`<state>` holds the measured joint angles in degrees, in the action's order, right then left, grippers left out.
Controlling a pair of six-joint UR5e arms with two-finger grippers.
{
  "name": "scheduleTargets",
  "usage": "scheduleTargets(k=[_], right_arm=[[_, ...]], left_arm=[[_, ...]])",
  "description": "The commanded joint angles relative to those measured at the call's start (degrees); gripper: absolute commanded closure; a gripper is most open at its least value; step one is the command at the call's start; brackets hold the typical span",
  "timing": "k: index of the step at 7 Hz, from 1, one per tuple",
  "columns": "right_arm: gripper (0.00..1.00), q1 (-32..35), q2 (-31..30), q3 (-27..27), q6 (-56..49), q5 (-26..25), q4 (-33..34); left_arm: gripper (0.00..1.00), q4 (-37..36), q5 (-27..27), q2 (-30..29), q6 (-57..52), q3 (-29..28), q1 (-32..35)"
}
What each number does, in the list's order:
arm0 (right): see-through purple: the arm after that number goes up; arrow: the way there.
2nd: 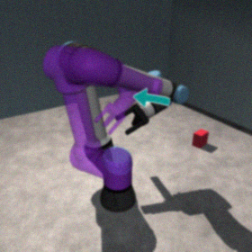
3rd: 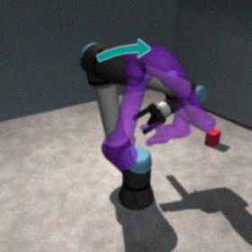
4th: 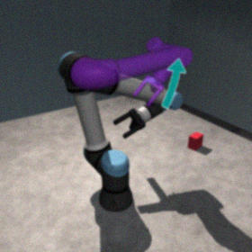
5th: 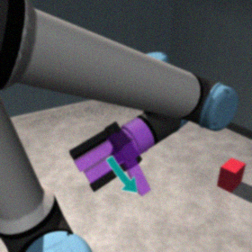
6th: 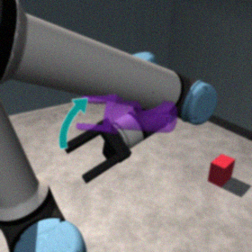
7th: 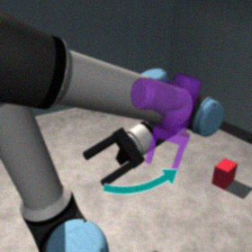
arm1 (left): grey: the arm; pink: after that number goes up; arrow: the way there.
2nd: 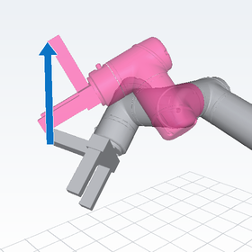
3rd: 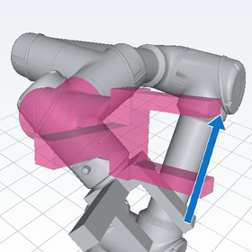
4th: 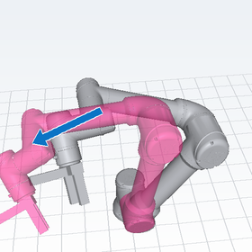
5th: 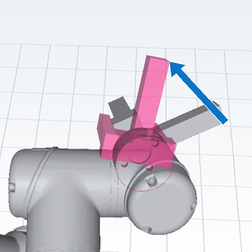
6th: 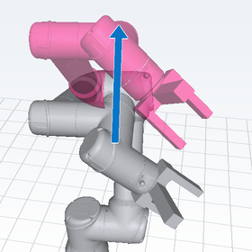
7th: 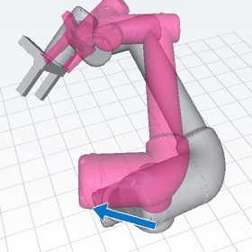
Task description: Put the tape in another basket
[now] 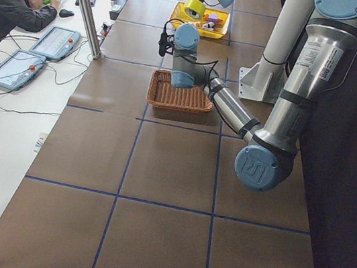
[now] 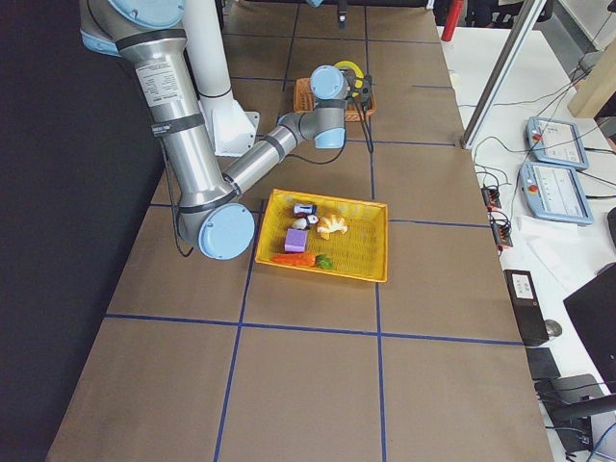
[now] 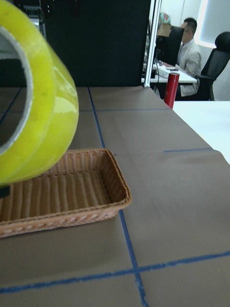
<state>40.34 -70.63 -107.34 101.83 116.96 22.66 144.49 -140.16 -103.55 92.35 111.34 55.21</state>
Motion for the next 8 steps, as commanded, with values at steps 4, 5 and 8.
scheduleTargets(k=[4, 5, 8], right_arm=[[1.00, -8.8, -0.1, 0.2, 2.2, -6.0, -17.9], [1.00, -9.7, 0.0, 0.2, 2.2, -6.0, -18.3], [1.00, -14.7, 1.3, 0.3, 1.9, -6.0, -18.2]], left_arm=[[0.00, 41.9, 26.7, -1.3, 35.1, -2.7, -17.3], [0.00, 44.7, 31.8, -2.6, 38.0, -2.4, -19.6], [0.00, 44.8, 32.7, -7.4, 41.5, -3.1, -21.4]])
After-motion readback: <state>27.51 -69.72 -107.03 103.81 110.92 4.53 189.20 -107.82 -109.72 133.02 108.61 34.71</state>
